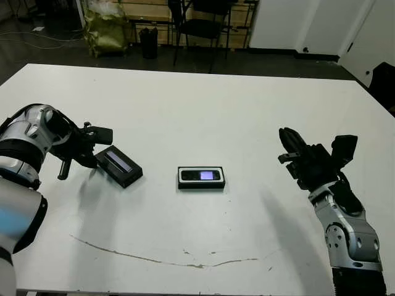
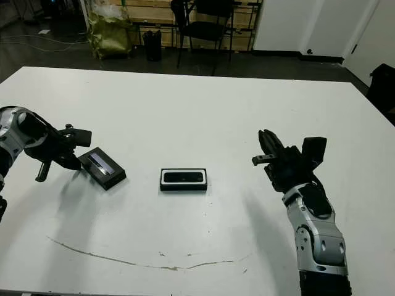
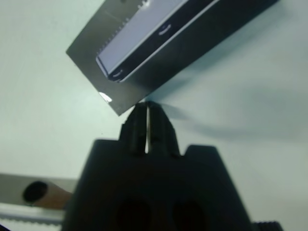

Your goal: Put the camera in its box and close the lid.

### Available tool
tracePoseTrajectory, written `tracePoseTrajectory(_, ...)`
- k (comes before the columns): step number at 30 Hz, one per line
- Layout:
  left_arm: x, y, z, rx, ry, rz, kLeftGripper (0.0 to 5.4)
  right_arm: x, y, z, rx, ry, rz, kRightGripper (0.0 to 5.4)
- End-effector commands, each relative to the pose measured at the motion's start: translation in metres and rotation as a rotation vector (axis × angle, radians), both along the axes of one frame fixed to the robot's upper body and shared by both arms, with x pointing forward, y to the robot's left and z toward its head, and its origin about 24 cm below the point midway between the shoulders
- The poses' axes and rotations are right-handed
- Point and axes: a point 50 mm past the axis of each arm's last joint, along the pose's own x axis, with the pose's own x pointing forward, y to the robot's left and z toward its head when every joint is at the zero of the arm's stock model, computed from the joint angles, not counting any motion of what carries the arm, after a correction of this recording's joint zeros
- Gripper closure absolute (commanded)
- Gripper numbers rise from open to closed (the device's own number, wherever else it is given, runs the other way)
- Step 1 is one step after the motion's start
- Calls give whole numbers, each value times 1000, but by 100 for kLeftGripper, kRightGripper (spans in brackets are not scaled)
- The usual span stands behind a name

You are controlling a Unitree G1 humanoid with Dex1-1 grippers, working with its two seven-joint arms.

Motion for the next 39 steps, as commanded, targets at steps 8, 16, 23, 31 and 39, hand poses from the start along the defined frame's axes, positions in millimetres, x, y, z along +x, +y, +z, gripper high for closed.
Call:
tracePoseTrajectory(8,0,-3,-8,8,30,59,539,-2,-4,-7,18,34,-1,540)
tracePoseTrajectory(16,4,-8,-6,20,3,23,539,-2,-5,-7,15,25,-6,540)
tracePoseTrajectory(23,6,-18,-9,71,23,-32,539,-3,-5,-7,0,38,-8,540)
tracePoseTrajectory(31,11,-34,-9,104,33,-77,539,-4,-6,-7,10,50,-15,540)
tracePoseTrajectory(39,14,-44,-8,149,14,-173,539,-3,-8,-9,-16,59,-17,540)
